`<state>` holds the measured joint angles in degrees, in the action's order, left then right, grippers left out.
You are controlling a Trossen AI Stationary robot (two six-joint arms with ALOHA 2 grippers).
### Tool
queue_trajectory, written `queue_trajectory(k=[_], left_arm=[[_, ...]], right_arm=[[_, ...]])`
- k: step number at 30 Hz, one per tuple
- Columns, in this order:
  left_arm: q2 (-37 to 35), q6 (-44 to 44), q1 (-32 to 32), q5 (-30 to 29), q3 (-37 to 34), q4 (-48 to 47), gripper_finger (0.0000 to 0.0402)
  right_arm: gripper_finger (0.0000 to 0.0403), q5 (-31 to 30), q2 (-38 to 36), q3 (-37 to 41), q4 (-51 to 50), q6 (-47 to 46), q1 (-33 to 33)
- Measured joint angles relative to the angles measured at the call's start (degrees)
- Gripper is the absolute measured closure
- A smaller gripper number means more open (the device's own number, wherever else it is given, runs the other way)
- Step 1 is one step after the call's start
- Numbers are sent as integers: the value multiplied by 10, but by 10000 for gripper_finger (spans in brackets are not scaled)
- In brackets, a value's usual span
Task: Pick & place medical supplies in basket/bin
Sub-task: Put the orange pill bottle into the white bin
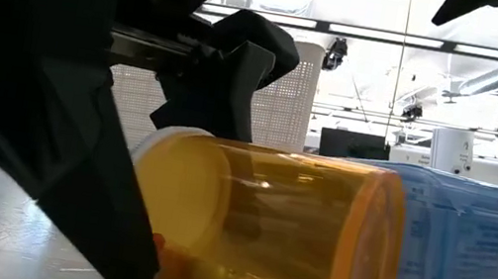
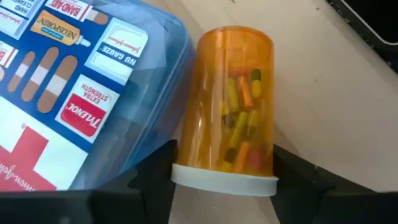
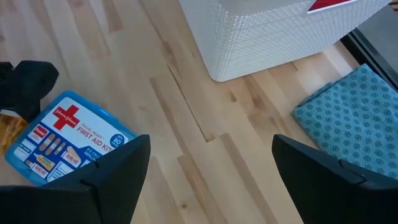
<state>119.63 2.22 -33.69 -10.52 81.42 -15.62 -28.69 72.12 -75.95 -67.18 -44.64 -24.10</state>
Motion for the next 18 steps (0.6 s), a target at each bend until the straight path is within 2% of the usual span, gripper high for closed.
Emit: queue_trajectory(k=[5,7,12,14,18], left_arm=[[-8,-17,0,7,3,-36,216],[-19,-45,0,11,8,-90,214],[-78,-123,-1,11,8,-250,183],[-116,-149,-1,-5,8,-299,181],[-213,-200,5,-80,8,-371,201]], right_arm=[[75,0,0,0,-1,0,0],[75,0,0,0,-1,0,0],[75,-17,0,0,-1,2,0],[75,-32,-2,0,-1,3,0],[75,-58,-8,0,0,6,0]])
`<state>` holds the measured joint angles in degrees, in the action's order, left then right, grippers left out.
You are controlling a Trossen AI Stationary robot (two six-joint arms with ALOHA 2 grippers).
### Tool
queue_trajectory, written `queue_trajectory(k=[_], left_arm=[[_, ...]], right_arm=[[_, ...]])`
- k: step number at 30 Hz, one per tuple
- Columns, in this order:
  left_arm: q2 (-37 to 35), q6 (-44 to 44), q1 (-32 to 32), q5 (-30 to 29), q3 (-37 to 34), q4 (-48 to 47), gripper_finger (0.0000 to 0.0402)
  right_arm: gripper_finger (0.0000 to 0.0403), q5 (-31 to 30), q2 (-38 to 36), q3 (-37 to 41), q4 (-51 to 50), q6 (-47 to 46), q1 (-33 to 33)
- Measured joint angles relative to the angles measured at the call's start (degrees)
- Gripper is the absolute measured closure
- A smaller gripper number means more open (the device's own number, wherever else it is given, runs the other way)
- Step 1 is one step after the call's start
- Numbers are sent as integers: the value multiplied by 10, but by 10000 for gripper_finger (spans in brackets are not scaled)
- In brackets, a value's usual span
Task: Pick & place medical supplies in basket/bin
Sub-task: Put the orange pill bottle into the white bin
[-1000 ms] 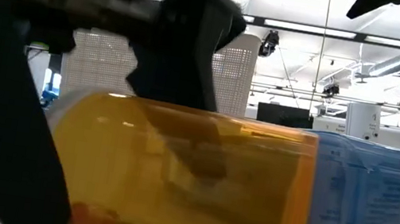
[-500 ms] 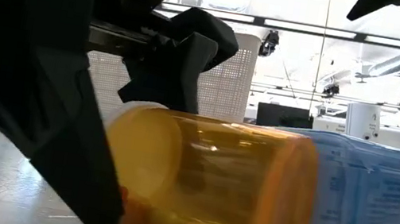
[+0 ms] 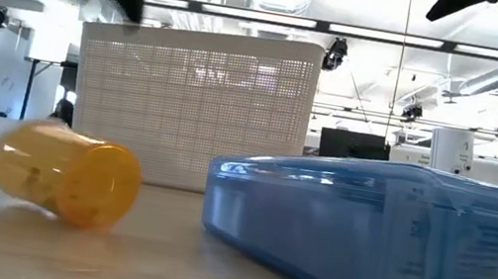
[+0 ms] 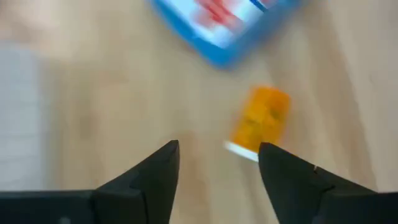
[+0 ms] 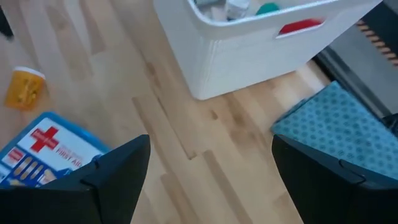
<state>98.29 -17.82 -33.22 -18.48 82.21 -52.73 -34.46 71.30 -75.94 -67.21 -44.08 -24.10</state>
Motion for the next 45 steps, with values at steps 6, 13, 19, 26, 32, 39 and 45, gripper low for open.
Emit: queue_trajectory(k=[6,13,19,26,32,39,45], left_arm=[[-165,-27,72,-111,0,-37,249],[-210,39,149,-9,-11,-33,266],[-88,93,140,43,-17,-22,243],[4,181,119,115,3,18,205],[42,193,90,144,2,34,173],[71,192,72,165,2,86,153],[114,182,72,173,2,95,152]], right_arm=[[75,-48,-25,-1,1,4,0],[75,-78,-59,1,0,-25,0],[75,-89,-64,10,0,-44,0],[75,-76,-58,12,-1,-61,0],[75,-60,-58,13,-2,-61,0],[75,-60,-58,13,-4,-53,0],[75,-59,-58,13,-22,-53,0]])
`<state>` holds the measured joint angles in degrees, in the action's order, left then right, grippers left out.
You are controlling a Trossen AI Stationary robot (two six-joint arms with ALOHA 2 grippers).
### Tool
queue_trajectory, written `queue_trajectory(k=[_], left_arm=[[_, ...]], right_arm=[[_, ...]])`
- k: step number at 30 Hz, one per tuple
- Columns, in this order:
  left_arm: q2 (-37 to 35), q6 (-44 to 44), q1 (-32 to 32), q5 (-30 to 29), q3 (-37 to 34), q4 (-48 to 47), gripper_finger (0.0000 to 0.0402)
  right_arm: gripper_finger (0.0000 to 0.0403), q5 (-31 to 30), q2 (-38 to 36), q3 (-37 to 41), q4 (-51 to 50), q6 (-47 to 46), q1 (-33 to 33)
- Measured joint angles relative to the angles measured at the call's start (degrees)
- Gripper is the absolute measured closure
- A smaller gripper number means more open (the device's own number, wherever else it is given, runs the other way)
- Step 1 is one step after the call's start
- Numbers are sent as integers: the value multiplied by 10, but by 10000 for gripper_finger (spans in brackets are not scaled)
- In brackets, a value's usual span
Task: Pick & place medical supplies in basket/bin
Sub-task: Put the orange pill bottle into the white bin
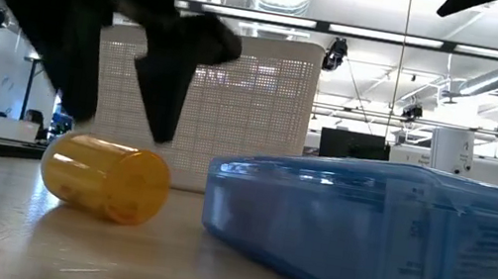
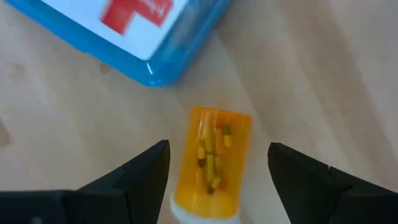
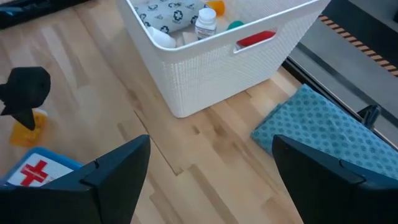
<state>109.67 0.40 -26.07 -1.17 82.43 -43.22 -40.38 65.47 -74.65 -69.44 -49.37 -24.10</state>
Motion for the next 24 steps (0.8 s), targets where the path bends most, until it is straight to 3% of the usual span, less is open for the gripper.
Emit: queue_trajectory(k=[9,16,20,24], left_arm=[[42,0,10,0,0,2,165],[41,8,26,-4,-1,-13,240],[28,12,41,-5,9,-70,270],[1,12,51,-25,75,-202,266]], right_arm=[[75,0,0,0,-8,0,0],[75,0,0,0,-13,4,0],[75,-1,0,1,-19,1,0],[75,-1,-3,1,-19,1,0]])
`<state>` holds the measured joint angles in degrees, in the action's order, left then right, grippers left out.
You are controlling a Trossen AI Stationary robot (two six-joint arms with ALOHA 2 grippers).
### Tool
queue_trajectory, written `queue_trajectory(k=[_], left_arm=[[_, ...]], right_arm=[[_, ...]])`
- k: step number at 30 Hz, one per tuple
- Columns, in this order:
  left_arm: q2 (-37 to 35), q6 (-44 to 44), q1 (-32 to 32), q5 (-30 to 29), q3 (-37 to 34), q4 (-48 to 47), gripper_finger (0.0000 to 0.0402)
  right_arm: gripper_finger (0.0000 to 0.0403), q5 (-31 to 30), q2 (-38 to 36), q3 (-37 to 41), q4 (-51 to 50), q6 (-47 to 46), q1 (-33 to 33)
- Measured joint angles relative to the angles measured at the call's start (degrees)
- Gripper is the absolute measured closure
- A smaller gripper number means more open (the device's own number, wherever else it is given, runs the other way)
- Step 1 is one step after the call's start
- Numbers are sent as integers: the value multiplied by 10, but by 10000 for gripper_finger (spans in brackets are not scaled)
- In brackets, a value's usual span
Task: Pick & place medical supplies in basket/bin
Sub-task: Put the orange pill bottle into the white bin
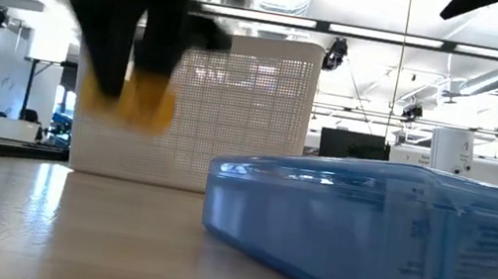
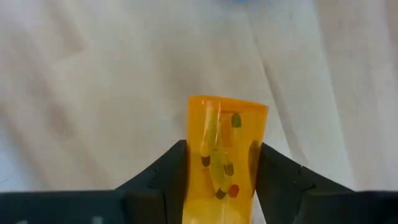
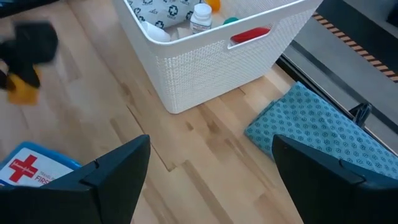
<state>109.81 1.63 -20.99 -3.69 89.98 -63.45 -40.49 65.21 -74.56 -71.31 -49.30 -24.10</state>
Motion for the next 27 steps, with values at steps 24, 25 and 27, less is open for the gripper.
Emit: queue_trajectory(k=[24,25,27], left_arm=[[-40,128,476,-150,383,-104,208],[-40,127,483,-141,377,-99,194],[-40,127,490,-134,374,-114,163]], right_arm=[[75,-6,3,0,50,-46,-1],[75,3,3,2,52,-55,-2],[75,19,7,3,55,-73,-2]])
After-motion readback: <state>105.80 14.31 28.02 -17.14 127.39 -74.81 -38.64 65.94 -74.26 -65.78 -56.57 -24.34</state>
